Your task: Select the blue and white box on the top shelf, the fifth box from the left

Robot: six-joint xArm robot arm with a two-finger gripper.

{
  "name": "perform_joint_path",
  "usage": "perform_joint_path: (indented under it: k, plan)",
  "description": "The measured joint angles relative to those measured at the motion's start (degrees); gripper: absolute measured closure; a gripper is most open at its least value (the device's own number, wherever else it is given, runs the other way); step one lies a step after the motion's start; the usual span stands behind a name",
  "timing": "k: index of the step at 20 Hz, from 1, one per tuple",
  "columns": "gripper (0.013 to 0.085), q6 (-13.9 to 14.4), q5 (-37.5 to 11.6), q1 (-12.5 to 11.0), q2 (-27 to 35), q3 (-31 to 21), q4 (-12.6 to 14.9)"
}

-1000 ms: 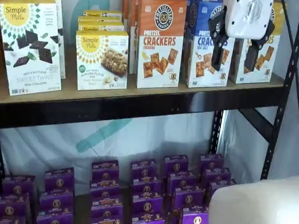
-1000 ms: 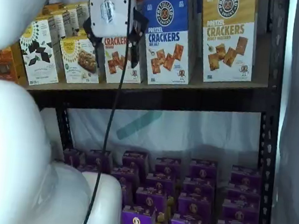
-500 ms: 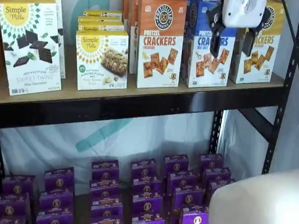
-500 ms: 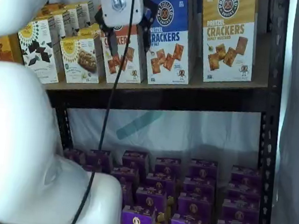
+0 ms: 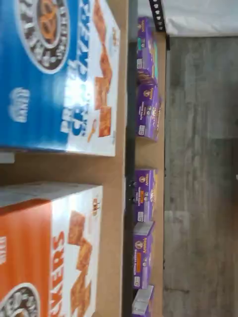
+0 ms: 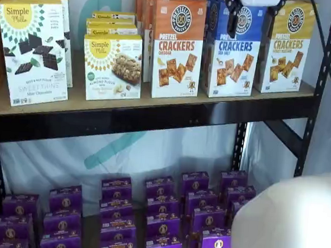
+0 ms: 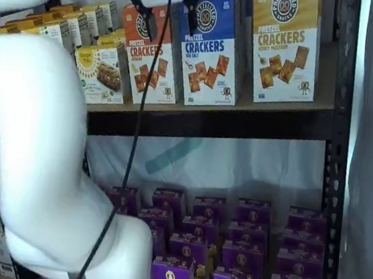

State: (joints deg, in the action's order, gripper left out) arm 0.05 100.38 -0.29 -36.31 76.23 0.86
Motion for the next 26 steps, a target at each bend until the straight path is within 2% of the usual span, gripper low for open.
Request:
perform_joint_path:
  k: [15,23,26]
  plan:
    - [0.0130,-1.63,2.26,-1.59,9.21,12.03,-0.07]
    - [0.0130,-3.19,6.87,-3.95,12.69,17.68,-3.08]
    - [0.0130,-3.70,7.77,-4.54,12.99,18.47,-3.38]
